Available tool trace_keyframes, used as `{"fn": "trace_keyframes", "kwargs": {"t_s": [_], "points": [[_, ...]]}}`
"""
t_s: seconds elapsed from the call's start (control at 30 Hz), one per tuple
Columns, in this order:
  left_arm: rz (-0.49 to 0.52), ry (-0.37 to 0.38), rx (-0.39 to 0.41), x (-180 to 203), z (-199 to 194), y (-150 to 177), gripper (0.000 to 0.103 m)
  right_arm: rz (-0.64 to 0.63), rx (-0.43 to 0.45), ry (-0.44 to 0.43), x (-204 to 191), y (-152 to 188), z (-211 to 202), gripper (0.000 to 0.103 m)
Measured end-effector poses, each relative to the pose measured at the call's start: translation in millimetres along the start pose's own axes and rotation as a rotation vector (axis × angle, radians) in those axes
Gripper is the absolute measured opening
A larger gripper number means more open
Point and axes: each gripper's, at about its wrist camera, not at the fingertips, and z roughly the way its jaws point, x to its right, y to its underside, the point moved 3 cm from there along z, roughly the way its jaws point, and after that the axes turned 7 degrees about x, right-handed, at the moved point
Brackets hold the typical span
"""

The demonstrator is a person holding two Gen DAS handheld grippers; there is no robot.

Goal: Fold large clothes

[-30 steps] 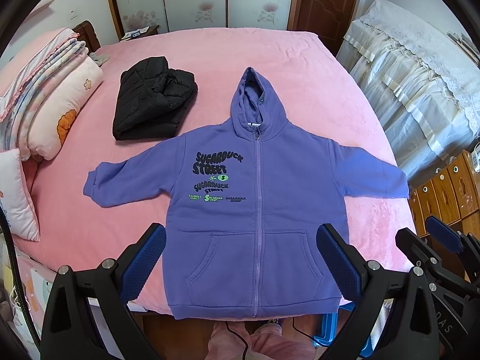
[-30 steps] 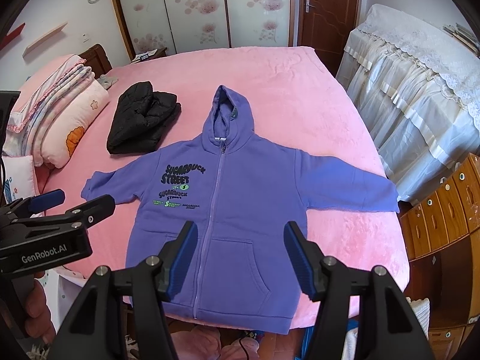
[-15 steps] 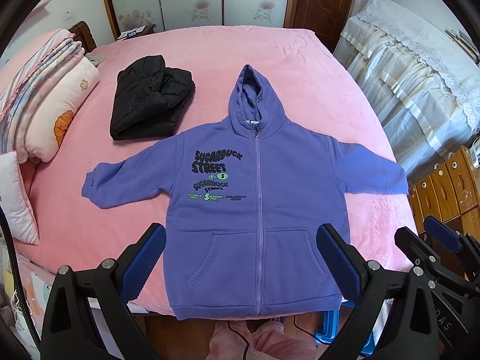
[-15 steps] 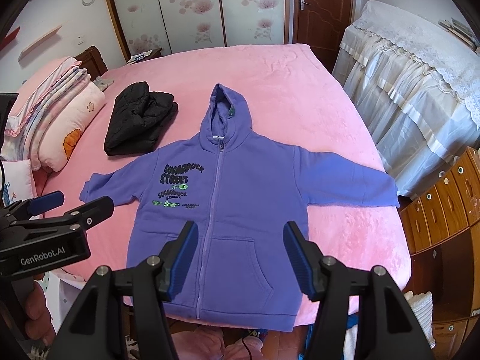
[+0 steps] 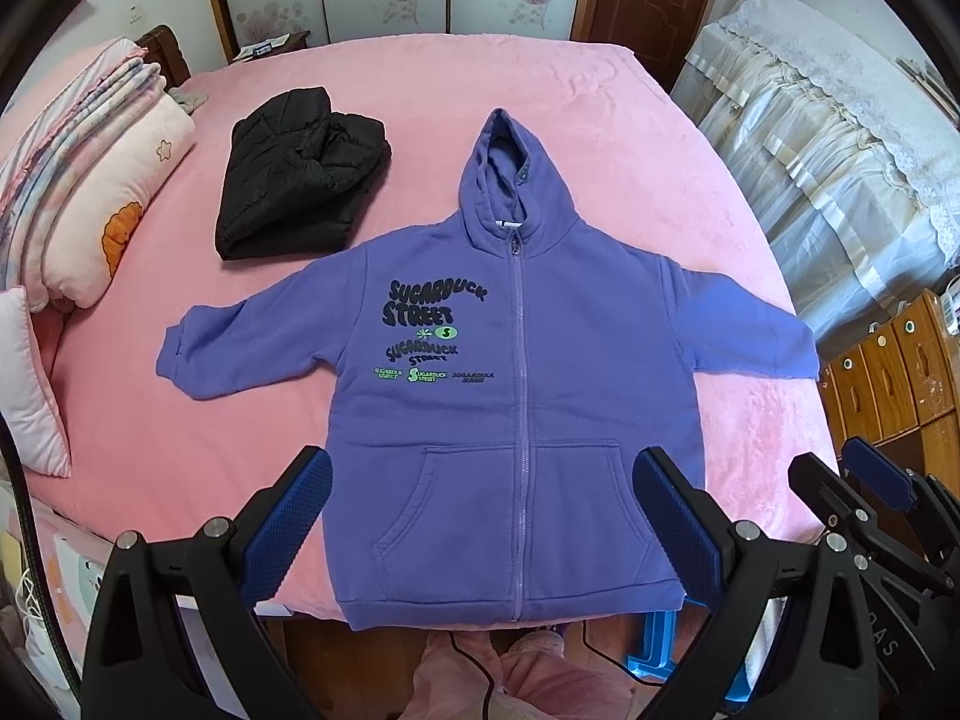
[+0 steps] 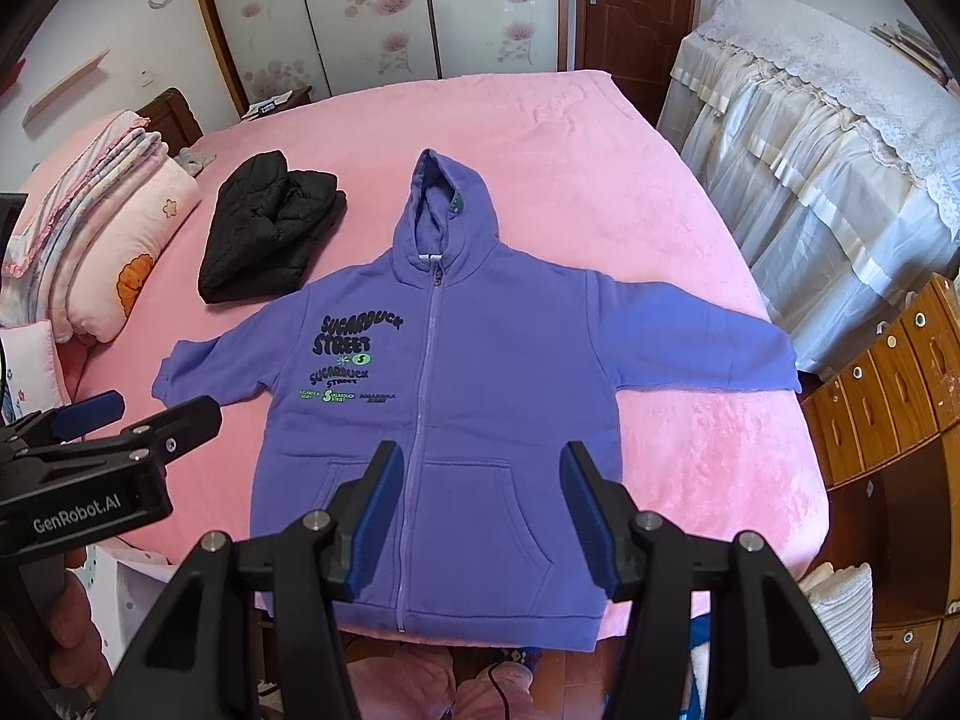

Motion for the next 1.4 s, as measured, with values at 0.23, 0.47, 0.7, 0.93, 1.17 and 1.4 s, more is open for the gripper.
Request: {"fn": "trace_keyframes", "kwargs": {"t_s": [0.23,0.47,0.7,0.93,1.17,1.4], "points": [[0.002,0.007,-0.002,-1,1,0,0.1,-0.007,0.0,0.004,-3,1,-1,0.055],[0.004,0.016,-0.006,-5,3,-2,0.1,-0.008,0.0,0.006,-4,1,-1,0.055],[0.015,0.022,-0.006,-4,6,-2,0.1,-0.005,0.001,0.014,-8,-1,-2,0.055],[0.031,0.035,-0.009,-9,8,-3,0.1,0.012,0.0,0.025,-17,-3,-2,0.055],[0.053,0.055,-0.012,-17,11,-7,0.1,0.032,0.0,0.043,-28,-4,0,0.055],[0.06,0.105,-0.005,-22,17,-20,0.1,0.047,0.017,0.097,-29,-7,-6,0.055]]}}
